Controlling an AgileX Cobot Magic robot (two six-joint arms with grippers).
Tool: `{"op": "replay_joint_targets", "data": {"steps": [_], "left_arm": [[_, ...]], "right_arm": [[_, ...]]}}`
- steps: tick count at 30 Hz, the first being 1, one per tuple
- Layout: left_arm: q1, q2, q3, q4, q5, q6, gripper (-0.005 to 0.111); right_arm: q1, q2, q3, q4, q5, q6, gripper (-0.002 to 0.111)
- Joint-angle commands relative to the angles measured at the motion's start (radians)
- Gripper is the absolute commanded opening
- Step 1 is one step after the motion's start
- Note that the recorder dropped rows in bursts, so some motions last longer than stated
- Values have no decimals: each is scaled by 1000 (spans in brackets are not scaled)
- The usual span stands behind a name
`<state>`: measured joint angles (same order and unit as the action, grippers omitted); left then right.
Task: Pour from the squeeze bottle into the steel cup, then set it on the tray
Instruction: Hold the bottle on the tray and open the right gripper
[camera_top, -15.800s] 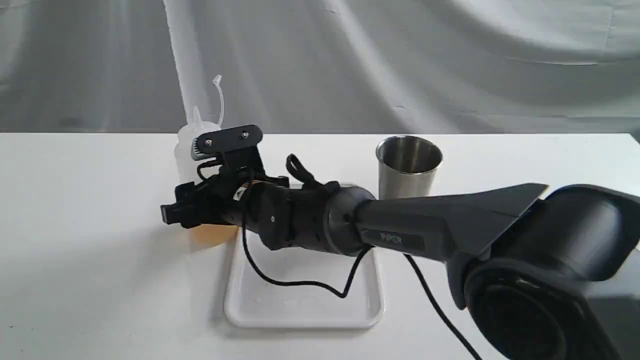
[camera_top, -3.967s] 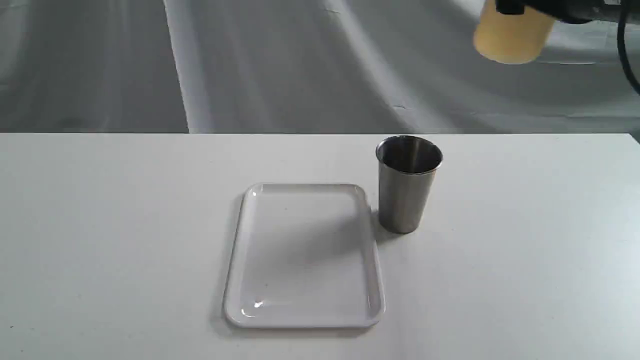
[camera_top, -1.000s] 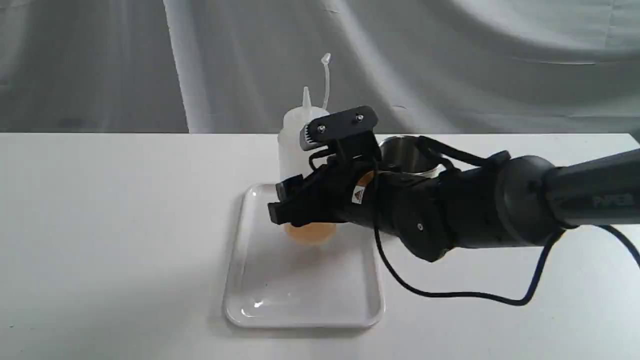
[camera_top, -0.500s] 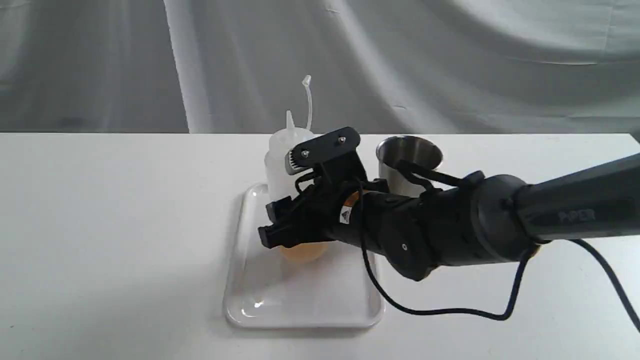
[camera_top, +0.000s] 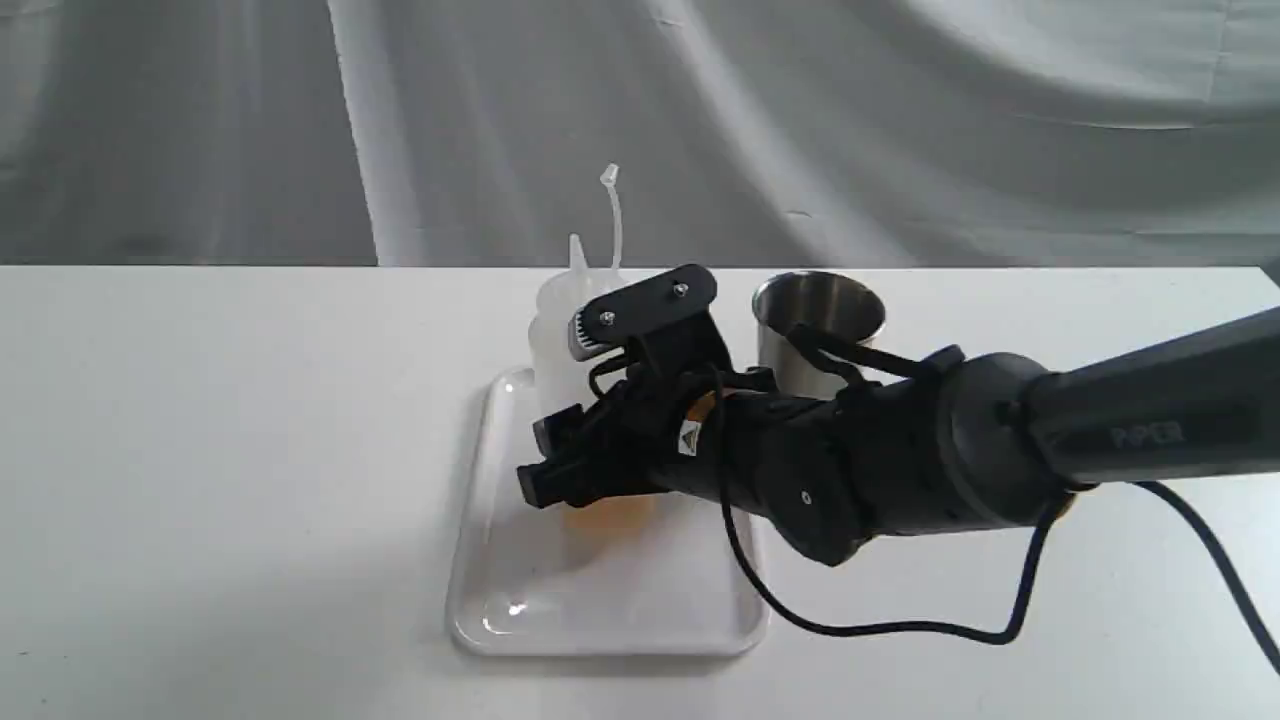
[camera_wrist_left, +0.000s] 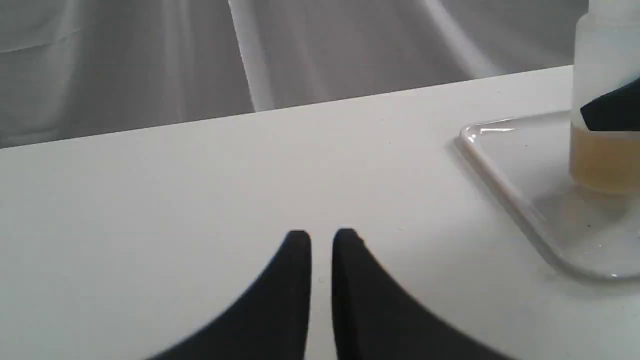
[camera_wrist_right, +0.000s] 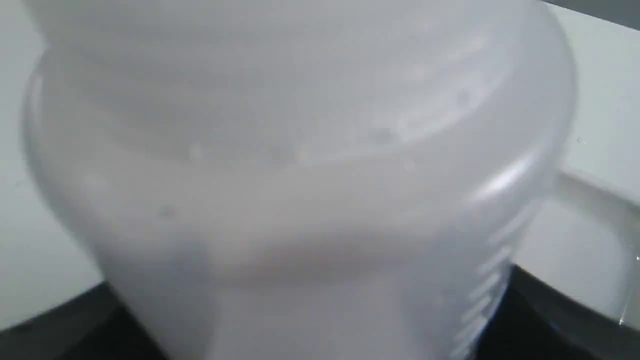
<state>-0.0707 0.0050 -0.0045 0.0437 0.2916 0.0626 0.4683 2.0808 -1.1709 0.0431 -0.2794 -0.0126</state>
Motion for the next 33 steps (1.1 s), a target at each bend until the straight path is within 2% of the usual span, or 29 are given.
{"op": "replay_joint_targets", "data": {"steps": [1, 33], "left_arm": [[-3, -5, 4, 1, -7, -2, 8], [-3, -5, 4, 1, -7, -2, 8]], "right_arm": [[0, -14, -5, 2, -23, -9, 34], [0, 2, -5, 17, -1, -9, 34]]}}
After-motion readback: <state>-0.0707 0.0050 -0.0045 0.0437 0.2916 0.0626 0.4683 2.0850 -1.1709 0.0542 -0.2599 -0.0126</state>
